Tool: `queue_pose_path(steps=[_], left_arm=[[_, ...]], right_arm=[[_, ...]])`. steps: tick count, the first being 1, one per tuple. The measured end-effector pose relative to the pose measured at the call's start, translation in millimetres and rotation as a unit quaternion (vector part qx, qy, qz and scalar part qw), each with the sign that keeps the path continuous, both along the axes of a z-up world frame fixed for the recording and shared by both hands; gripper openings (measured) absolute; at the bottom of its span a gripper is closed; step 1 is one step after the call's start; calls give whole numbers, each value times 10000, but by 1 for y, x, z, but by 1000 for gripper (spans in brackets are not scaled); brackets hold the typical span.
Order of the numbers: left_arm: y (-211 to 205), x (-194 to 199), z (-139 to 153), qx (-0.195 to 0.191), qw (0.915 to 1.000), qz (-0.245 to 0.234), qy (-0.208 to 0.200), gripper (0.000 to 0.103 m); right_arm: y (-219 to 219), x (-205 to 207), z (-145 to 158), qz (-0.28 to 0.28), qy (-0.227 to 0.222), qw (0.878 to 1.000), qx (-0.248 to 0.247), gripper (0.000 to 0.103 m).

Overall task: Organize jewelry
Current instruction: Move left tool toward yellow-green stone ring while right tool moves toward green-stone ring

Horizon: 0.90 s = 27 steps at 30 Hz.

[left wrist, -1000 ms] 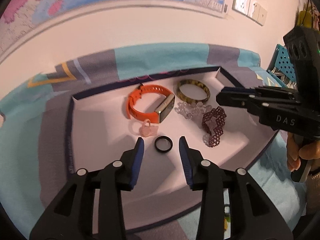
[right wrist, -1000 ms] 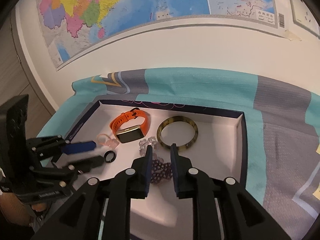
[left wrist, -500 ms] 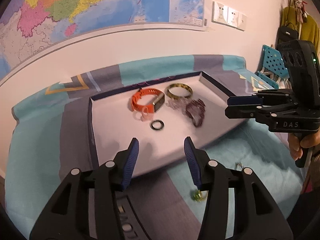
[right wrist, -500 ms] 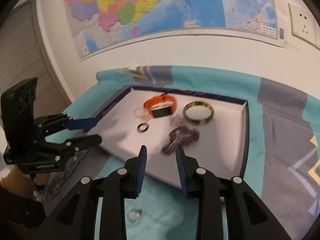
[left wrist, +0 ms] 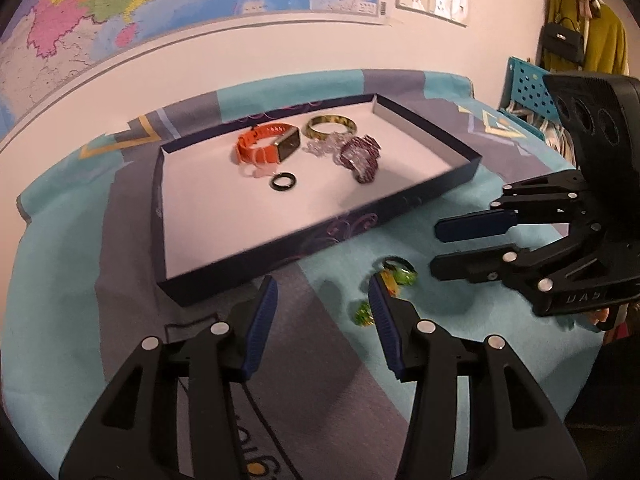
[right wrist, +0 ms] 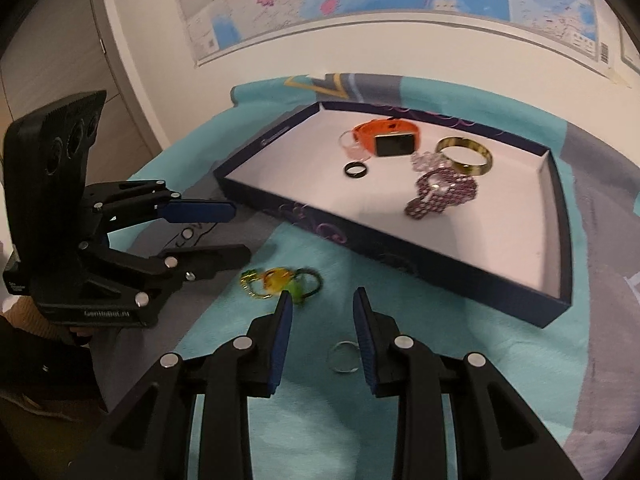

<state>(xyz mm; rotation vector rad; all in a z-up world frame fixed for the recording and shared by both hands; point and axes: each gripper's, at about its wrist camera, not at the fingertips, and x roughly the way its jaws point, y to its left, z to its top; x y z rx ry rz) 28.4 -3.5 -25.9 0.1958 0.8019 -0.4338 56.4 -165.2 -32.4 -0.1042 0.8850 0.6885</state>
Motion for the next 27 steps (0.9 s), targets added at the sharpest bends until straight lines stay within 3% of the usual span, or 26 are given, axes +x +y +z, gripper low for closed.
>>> queue_pose_path(steps=[7, 11, 20, 27], left_arm=[[-7, -1, -7, 92, 9999, -77, 121, 46], [-7, 1, -11, 124, 9997, -56, 224, 40], [6, 5, -15, 228, 9990, 225, 309, 37], [14, 1, -8, 158, 9995, 211, 169, 36]], right_arm=[[12, 0, -6, 38, 101, 9999, 17, 29], [13, 3, -9, -18, 153, 9999, 18, 29], [8, 7, -10, -134, 177, 9998, 11, 18], [6, 8, -10, -149, 183, 9997, 52, 19]])
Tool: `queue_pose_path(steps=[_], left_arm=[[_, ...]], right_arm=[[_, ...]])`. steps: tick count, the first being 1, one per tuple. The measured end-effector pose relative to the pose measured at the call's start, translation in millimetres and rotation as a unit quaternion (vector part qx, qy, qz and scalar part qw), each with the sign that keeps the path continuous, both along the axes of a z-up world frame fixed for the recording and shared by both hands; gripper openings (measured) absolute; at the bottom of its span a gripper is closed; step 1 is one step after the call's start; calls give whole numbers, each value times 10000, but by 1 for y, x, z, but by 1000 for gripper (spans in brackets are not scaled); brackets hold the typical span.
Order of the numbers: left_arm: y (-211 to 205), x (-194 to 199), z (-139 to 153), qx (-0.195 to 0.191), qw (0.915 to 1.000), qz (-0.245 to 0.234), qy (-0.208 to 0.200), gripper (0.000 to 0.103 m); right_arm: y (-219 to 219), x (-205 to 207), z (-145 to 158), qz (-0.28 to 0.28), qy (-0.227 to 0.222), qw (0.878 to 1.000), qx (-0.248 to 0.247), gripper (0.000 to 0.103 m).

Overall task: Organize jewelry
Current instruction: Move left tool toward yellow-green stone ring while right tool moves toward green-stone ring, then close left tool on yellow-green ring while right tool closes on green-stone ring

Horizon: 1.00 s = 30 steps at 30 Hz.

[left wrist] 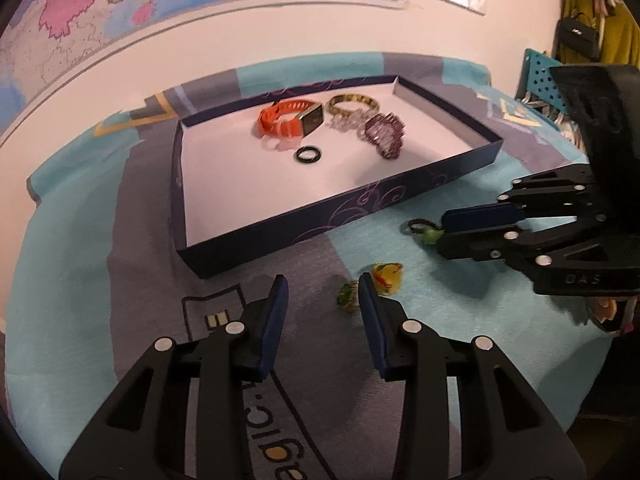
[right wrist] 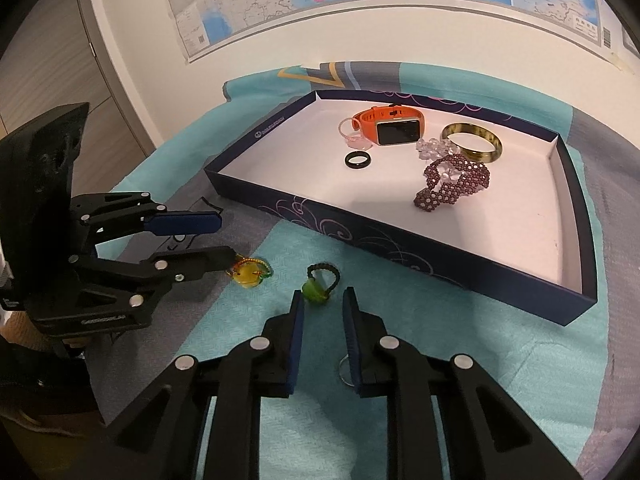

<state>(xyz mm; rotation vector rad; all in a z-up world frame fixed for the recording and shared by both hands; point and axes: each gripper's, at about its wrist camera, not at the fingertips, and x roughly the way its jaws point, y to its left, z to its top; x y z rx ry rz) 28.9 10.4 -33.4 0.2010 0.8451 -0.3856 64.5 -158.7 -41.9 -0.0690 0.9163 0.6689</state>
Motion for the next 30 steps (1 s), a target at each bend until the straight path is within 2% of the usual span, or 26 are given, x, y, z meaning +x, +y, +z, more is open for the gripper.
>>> queue_pose_path(steps=[5, 10, 18, 24, 30], left_arm=[[-15, -11, 6, -8, 9990, -421, -178, 36], [-33, -14, 4, 178, 9966, -739, -316, 36], [-32, 1, -4, 109, 9972, -737, -34, 21], [-34, 2, -8, 153, 9968, -786, 53, 18], [-31, 2, -6, 43, 9978, -658, 46, 16]], right_arm=[[-1, 0, 0, -17, 2, 10000, 39, 19], [-1, -1, 1, -13, 6, 10000, 56, 19], [-3, 0, 1, -46, 20, 10000, 60, 19], [2, 0, 0, -28, 11, 10000, -26, 19], [8, 0, 0, -25, -92, 9997, -213, 18]])
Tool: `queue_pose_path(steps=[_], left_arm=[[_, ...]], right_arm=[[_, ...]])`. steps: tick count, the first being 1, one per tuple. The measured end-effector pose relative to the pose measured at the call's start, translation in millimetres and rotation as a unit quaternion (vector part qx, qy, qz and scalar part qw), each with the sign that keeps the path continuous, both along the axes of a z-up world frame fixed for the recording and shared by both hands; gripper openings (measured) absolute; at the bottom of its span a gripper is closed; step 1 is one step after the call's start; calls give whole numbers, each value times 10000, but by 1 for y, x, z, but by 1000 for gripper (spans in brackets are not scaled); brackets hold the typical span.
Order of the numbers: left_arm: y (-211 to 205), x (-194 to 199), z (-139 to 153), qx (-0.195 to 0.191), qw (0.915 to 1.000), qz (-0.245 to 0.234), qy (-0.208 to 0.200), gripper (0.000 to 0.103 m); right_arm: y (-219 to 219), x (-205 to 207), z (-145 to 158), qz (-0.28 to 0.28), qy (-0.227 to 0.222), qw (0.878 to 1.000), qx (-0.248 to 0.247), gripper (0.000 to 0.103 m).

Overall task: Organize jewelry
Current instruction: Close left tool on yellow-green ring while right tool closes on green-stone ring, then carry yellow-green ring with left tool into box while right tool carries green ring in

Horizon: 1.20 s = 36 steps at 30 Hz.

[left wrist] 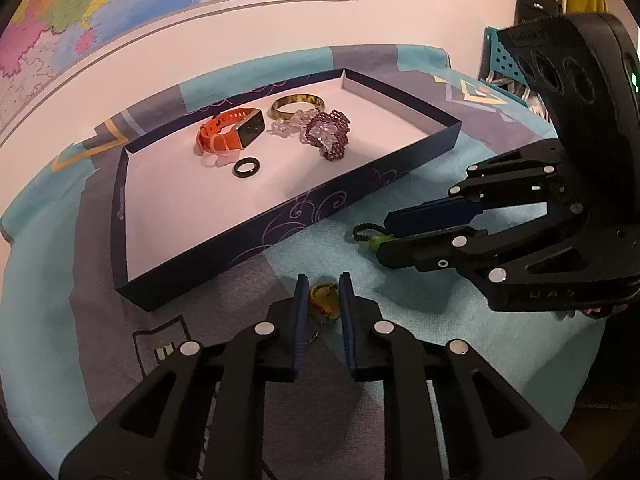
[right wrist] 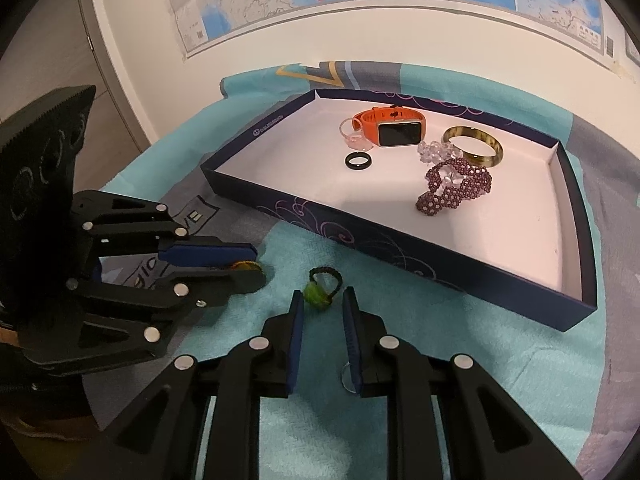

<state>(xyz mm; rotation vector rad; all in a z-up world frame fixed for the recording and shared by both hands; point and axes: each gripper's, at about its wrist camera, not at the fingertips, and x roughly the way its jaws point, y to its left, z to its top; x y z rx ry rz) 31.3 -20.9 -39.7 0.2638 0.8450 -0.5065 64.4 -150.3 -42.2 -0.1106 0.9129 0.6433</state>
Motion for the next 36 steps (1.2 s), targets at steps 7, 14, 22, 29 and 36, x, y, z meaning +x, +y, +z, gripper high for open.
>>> queue_pose_path(steps=[7, 14, 22, 29, 36], left_arm=[[7, 1, 4, -232, 9996, 152, 20, 16], [12, -4, 13, -412, 9990, 188, -61, 16], [15, -7, 28, -576, 9979, 201, -213, 16], [13, -4, 40, -672, 9968, 251, -342, 16], [12, 3, 49, -738, 9959, 284, -435, 16]], right_arm=[[-2, -1, 2, -35, -70, 10000, 15, 14], [-9, -6, 13, -48, -187, 9997, 143, 14], [-20, -10, 29, -139, -357, 9989, 261, 14], [-28, -9, 43, -211, -512, 9979, 342, 14], [-32, -3, 49, -246, -599, 9972, 369, 14]])
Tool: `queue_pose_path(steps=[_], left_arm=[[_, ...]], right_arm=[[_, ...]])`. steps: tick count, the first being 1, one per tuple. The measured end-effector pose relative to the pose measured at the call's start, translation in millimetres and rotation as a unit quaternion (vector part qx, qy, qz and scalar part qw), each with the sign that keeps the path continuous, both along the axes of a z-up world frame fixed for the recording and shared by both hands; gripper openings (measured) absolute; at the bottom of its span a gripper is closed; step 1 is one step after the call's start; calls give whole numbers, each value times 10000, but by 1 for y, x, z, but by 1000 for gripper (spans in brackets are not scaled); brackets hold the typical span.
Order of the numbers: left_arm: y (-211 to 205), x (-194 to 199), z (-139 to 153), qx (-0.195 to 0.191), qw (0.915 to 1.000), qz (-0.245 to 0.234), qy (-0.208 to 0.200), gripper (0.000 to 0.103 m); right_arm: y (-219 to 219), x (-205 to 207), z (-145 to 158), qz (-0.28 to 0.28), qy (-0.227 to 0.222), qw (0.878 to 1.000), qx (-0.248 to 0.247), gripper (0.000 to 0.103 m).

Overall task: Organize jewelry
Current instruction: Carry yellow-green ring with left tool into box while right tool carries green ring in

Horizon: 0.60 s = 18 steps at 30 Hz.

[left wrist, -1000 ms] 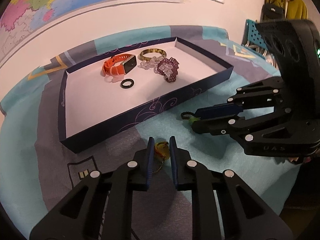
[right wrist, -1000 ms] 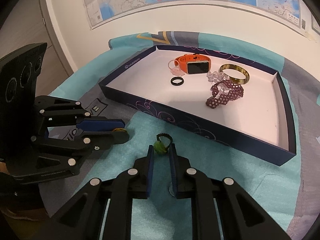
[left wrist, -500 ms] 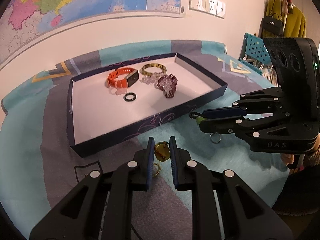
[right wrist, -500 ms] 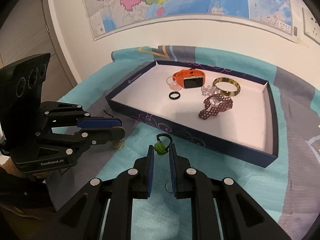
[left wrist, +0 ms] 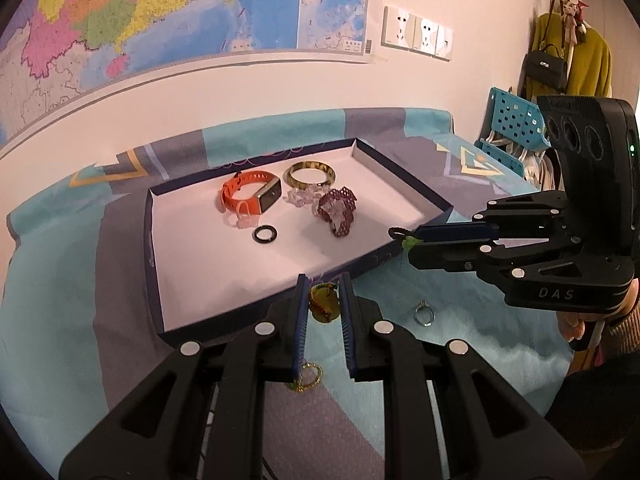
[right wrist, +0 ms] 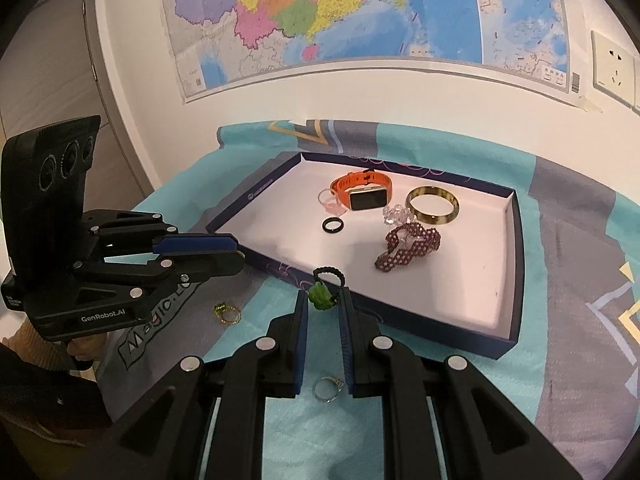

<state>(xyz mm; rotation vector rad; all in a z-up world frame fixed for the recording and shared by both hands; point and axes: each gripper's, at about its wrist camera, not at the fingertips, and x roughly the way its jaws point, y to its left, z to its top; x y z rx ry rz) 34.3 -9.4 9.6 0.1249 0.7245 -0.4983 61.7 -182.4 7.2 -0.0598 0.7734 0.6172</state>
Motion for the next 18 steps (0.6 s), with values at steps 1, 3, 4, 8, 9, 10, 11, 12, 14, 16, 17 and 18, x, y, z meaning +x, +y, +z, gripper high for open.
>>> queue_pose_path(steps=[1, 3, 4, 8, 9, 10, 11, 12, 14, 16, 17, 18], left_arm=[[0, 2, 1, -7, 10000, 23, -4, 16], [0, 6, 2, -38, 10000, 51, 1, 16], [0, 8, 3, -57, 10000, 60, 5, 16], [0, 17, 5, -85, 9999, 102, 6, 16], [0, 19, 5, -92, 9999, 114, 16, 16], [0, 23, 5, -93, 9999, 140, 24, 16], [-1, 25, 5, -90, 9998, 162, 27, 16], [-1, 29, 5, -91, 9998, 178, 32, 16], [-2, 33, 4, -83, 9998, 203, 28, 16], [-2, 39, 3, -80, 9997, 235, 55, 16], [-3, 42, 2, -76, 9996, 250, 69, 16], [-3, 45, 1, -80, 9996, 259, 99, 16]], right_arm=[[0, 1, 0, -1, -5, 10000, -1, 14], [1, 4, 1, 2, -29, 10000, -13, 14], [1, 6, 2, 6, -33, 10000, 1, 14], [2, 14, 3, -13, -60, 10000, -15, 14], [2, 17, 3, -20, -56, 10000, -24, 14], [3, 20, 2, -31, -61, 10000, -41, 14], [3, 23, 2, -44, -63, 10000, -63, 14], [4, 26, 1, -55, -56, 9999, -75, 14], [4, 33, 0, -73, -49, 9999, -103, 14], [6, 39, -1, -78, -32, 9999, -126, 14], [7, 42, -2, -78, -21, 9999, -132, 14], [7, 45, -2, -80, -11, 9999, -139, 14]])
